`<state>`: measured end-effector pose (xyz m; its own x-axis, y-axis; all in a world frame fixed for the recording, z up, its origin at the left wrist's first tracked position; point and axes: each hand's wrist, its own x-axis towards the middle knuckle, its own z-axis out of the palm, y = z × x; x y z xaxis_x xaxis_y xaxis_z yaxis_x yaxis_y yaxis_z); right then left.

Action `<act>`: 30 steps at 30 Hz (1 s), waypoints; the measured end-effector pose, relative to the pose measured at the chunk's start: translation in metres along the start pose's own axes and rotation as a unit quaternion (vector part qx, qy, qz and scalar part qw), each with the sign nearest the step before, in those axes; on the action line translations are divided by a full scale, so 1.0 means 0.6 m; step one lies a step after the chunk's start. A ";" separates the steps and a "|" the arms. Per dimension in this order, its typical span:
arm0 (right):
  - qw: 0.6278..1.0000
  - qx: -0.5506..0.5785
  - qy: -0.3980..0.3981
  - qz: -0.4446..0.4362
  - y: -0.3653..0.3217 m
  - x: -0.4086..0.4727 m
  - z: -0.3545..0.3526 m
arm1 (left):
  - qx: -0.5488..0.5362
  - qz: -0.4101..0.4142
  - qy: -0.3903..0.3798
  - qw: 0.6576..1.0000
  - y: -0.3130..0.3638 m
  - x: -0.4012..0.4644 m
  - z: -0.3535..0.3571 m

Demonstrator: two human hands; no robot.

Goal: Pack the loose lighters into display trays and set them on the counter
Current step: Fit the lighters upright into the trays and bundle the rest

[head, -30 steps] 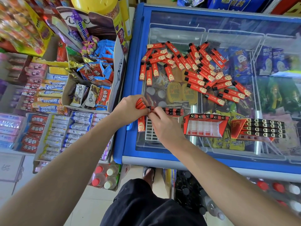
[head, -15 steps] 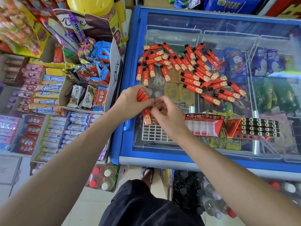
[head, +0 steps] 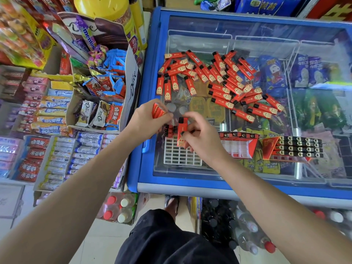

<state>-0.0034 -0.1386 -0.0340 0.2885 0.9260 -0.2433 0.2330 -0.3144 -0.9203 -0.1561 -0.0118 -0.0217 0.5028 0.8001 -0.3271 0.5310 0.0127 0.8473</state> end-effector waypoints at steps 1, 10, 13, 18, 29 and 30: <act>0.999 -0.029 0.011 -0.017 0.005 -0.002 -0.001 | 0.011 -0.007 0.000 1.000 -0.004 0.000 -0.001; 0.952 -0.252 0.046 -0.168 0.049 -0.005 0.014 | 0.082 -0.039 -0.029 0.995 -0.035 -0.007 0.009; 0.930 -0.302 0.038 -0.208 0.057 -0.006 0.024 | 0.094 -0.036 -0.031 0.994 -0.044 -0.008 0.010; 0.916 -0.327 0.038 -0.229 0.068 -0.004 0.039 | 0.094 -0.036 -0.028 0.995 -0.054 -0.005 0.013; 0.886 -0.397 0.035 -0.239 0.074 0.000 0.049 | 0.074 -0.048 -0.014 0.996 -0.042 -0.015 0.016; 0.883 -0.399 0.039 -0.242 0.073 -0.001 0.048 | 0.063 -0.049 -0.007 0.997 -0.039 -0.015 0.017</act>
<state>-0.0204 -0.1469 -0.0827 0.0310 0.9849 0.1702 0.9187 0.0390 -0.3931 -0.1663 -0.0255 -0.0425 0.4532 0.7906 -0.4119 0.6589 0.0142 0.7521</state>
